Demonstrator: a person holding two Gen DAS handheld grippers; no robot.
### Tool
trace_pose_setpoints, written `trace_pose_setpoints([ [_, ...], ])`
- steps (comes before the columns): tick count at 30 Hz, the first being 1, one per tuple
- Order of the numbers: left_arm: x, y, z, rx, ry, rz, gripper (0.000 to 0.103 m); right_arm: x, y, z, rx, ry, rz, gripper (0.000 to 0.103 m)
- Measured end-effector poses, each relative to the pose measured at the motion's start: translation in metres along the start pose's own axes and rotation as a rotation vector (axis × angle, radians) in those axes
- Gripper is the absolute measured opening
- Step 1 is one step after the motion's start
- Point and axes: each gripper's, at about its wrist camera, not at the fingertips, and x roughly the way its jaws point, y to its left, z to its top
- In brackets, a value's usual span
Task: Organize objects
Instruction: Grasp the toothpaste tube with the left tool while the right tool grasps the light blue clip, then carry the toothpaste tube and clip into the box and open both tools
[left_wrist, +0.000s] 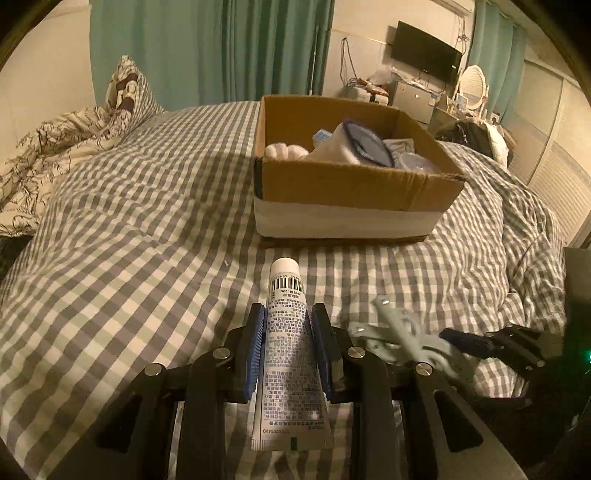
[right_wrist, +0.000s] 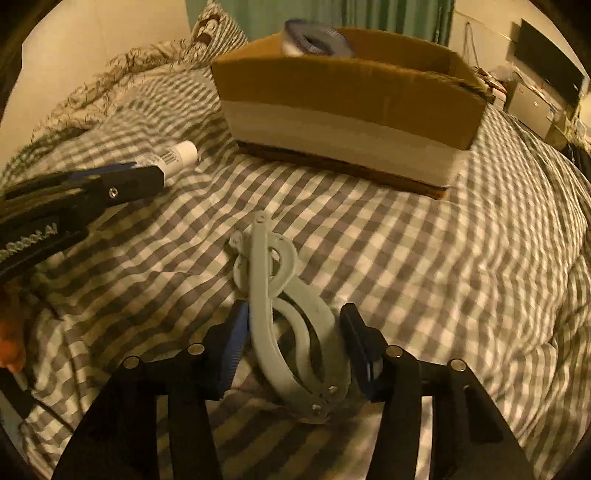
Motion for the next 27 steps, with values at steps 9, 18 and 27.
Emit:
trace_pose_setpoints([
  [9, -0.032, -0.026, 0.013, 0.048, -0.063, -0.028, 0.026, -0.070, -0.017, 0.005, 0.049, -0.125, -0.041, 0.041],
  [18, -0.049, -0.041, 0.040, 0.085, -0.119, -0.053, 0.026, -0.122, -0.026, 0.031, 0.030, -0.268, -0.093, 0.000],
  [27, -0.018, -0.038, 0.025, 0.088, -0.049, -0.031, 0.026, -0.090, -0.043, 0.023, 0.064, -0.208, -0.063, 0.000],
])
